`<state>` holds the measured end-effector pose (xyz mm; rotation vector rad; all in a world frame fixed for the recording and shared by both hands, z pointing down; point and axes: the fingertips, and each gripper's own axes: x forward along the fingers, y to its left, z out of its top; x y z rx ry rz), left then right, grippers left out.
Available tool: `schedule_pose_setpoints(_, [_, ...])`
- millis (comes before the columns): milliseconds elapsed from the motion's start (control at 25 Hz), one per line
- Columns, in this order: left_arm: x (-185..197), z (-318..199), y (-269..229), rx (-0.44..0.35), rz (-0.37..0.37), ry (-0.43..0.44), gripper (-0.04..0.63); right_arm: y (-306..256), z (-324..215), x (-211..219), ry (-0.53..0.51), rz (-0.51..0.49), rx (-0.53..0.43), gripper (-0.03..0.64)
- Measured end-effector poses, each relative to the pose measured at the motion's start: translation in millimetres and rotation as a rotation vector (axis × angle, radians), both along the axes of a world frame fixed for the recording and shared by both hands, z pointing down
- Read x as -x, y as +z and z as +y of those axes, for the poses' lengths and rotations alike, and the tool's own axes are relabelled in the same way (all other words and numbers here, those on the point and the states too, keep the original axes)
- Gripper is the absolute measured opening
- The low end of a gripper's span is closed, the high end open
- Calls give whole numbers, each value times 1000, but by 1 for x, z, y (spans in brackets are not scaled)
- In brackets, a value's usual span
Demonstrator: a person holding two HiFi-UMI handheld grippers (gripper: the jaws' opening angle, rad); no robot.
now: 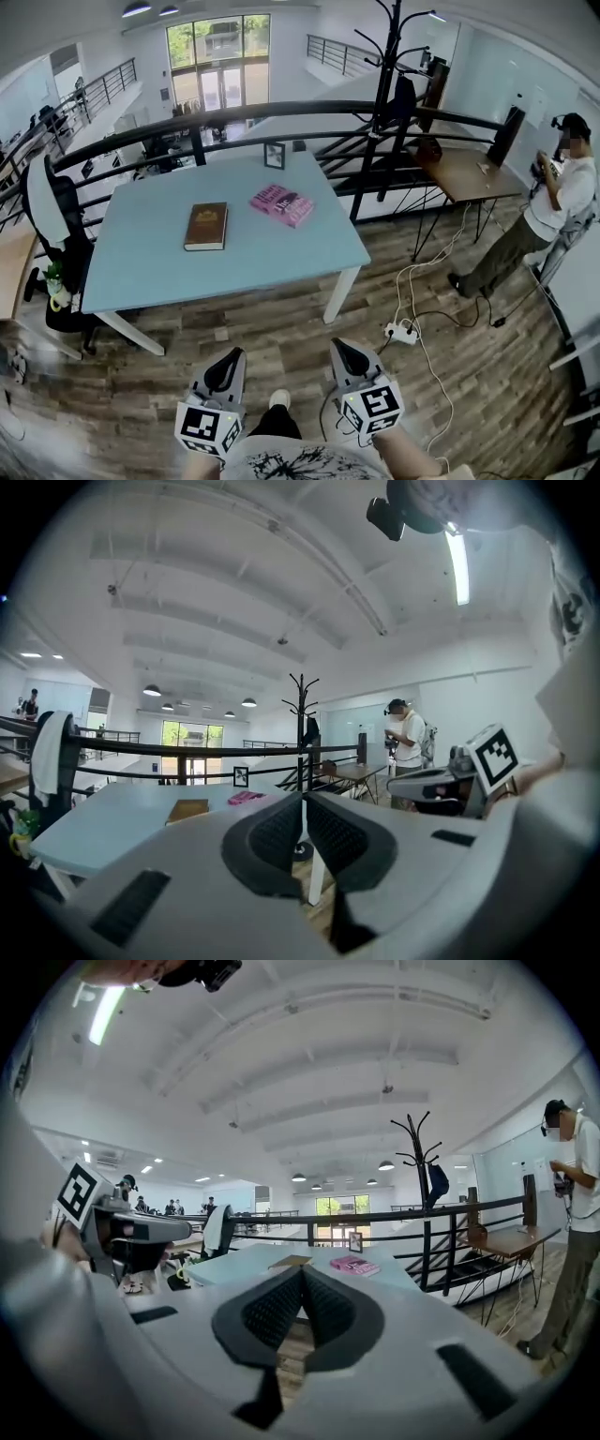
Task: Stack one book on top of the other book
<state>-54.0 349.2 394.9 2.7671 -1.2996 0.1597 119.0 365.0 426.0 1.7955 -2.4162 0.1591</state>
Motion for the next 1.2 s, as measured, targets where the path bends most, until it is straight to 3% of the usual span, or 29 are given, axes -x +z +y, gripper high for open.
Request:
schedule_pose_setpoints(280, [-3,-158,-23,-29,11,32,15,-7,-143,-12,63,15,11,-8])
schedule_pose_setpoints(600, [-9,-258,-6,10,18,33,15,5,-241,-20,70,10,41,-7])
schedule_pose_setpoints(1040, [-49,-393,41,55,-18,-91,15,44,-407,-62,-104,-36,102,-6])
schedule_pose_setpoints(1200, [-79,-446,42,74,-14,-150,15,47,-471,-85,-223,-54,181,-7])
